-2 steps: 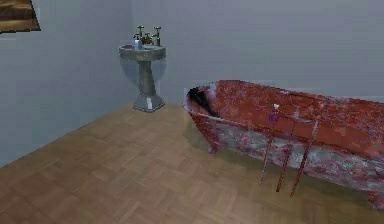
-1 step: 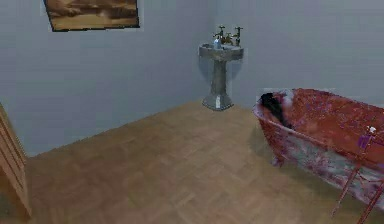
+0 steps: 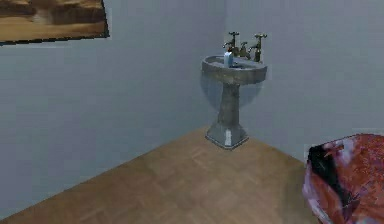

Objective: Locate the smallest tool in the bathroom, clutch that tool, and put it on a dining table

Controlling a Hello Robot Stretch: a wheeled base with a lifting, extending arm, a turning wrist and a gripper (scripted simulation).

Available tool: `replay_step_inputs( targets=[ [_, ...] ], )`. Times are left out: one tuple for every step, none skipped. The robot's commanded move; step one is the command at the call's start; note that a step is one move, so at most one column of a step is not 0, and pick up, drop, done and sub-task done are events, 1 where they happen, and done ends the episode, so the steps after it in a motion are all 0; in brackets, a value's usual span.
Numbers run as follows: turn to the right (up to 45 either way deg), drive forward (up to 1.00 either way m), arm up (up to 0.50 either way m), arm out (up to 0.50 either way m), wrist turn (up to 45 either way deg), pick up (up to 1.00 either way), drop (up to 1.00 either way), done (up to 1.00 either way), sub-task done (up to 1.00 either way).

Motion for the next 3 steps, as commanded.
replay_step_inputs(
  targets=[
    [0.0,1.0,0.0,0.0,0.0,0.0,0.0,0.0,0.0],
    [-6.0,0.0,0.0,0.0,0.0,0.0,0.0,0.0,0.0],
    [0.0,0.15,0.0,0.0,0.0,0.0,0.0,0.0,0.0]
  ],
)
